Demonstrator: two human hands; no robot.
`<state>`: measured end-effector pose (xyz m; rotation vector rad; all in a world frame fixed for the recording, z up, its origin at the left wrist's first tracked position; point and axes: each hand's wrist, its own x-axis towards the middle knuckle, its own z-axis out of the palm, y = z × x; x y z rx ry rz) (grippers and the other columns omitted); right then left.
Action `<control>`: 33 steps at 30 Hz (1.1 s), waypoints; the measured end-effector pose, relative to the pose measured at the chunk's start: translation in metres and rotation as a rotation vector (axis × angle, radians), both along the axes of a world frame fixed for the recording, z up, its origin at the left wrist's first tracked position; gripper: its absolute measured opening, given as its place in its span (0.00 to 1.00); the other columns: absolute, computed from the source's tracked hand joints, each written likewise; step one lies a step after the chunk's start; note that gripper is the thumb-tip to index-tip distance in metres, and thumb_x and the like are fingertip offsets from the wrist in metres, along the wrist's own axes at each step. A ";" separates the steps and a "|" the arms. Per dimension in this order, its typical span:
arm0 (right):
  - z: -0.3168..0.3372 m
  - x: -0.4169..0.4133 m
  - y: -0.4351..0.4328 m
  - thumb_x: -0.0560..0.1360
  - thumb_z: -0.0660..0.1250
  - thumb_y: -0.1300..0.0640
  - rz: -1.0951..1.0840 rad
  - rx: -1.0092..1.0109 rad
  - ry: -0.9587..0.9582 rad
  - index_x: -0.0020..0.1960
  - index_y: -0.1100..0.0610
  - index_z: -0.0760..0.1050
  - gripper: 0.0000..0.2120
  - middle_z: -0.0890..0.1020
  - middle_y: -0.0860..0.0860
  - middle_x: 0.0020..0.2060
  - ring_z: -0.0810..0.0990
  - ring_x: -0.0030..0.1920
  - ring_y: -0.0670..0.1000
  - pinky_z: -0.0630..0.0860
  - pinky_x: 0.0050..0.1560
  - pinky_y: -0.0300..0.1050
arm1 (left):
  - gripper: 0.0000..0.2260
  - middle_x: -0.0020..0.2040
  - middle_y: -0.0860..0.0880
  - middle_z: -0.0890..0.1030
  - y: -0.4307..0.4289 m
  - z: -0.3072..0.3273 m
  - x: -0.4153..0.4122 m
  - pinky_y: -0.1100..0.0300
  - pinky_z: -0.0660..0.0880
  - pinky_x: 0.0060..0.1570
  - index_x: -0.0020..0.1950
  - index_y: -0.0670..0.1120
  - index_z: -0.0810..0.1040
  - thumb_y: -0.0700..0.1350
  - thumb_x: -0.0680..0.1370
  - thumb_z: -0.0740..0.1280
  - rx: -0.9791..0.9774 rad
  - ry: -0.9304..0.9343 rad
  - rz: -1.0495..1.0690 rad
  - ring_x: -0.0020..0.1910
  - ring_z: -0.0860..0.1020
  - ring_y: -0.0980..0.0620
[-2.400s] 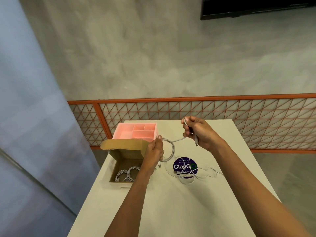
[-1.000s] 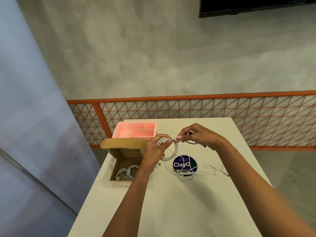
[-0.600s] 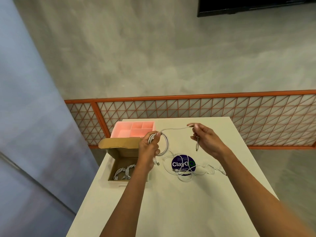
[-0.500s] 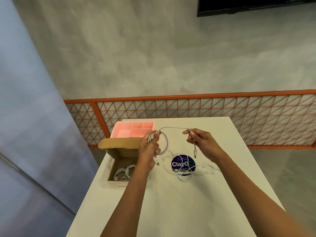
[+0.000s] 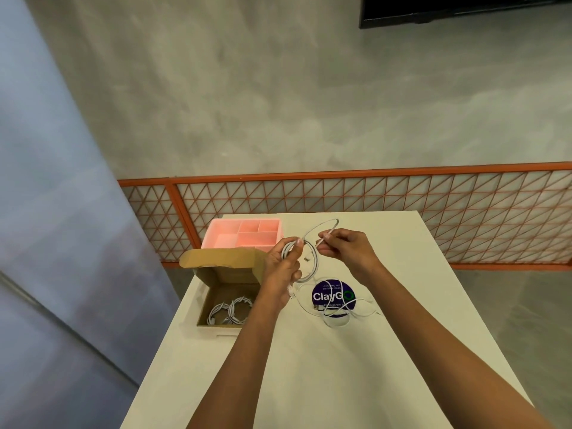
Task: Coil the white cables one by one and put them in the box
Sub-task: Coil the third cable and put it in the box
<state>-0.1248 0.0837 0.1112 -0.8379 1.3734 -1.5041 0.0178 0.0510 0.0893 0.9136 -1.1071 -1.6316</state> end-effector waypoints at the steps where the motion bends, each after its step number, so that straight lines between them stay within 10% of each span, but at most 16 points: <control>1: 0.001 0.003 0.001 0.77 0.64 0.66 0.039 0.036 -0.019 0.53 0.65 0.75 0.06 0.80 0.58 0.38 0.81 0.33 0.47 0.80 0.38 0.36 | 0.04 0.31 0.49 0.70 0.000 -0.001 0.000 0.68 0.60 0.19 0.49 0.47 0.79 0.44 0.76 0.69 -0.004 -0.013 0.006 0.23 0.60 0.58; 12: 0.005 0.012 0.006 0.76 0.67 0.54 0.448 0.254 0.183 0.56 0.62 0.74 0.14 0.81 0.51 0.44 0.78 0.49 0.49 0.73 0.54 0.46 | 0.04 0.32 0.51 0.75 -0.007 -0.011 0.001 0.65 0.59 0.22 0.47 0.48 0.80 0.46 0.74 0.71 -0.048 -0.127 0.135 0.23 0.63 0.58; 19: 0.020 0.014 0.002 0.70 0.74 0.61 0.267 0.324 0.663 0.37 0.60 0.78 0.06 0.82 0.57 0.36 0.81 0.35 0.51 0.80 0.47 0.47 | 0.03 0.40 0.52 0.81 -0.008 -0.016 -0.002 0.57 0.73 0.36 0.45 0.48 0.80 0.45 0.74 0.71 -0.148 -0.218 0.283 0.40 0.77 0.51; 22: 0.032 0.017 0.008 0.74 0.70 0.60 0.438 0.416 0.764 0.46 0.63 0.81 0.05 0.78 0.51 0.34 0.77 0.34 0.47 0.76 0.35 0.38 | 0.02 0.40 0.54 0.81 -0.009 -0.014 -0.003 0.53 0.76 0.45 0.45 0.48 0.79 0.44 0.75 0.71 -0.205 -0.256 0.304 0.42 0.78 0.53; 25: 0.041 0.017 0.015 0.78 0.63 0.63 0.584 0.411 0.783 0.56 0.63 0.79 0.10 0.75 0.49 0.35 0.69 0.34 0.45 0.66 0.23 0.28 | 0.03 0.41 0.53 0.81 -0.012 -0.016 -0.001 0.51 0.77 0.46 0.46 0.49 0.79 0.47 0.75 0.71 -0.217 -0.297 0.329 0.44 0.79 0.49; 33: 0.043 0.009 0.019 0.83 0.54 0.57 0.588 0.260 0.648 0.51 0.57 0.73 0.10 0.76 0.45 0.42 0.70 0.43 0.43 0.67 0.42 0.33 | 0.04 0.43 0.51 0.81 -0.014 -0.017 0.002 0.40 0.77 0.52 0.41 0.55 0.79 0.48 0.74 0.72 -0.163 -0.302 0.335 0.49 0.79 0.46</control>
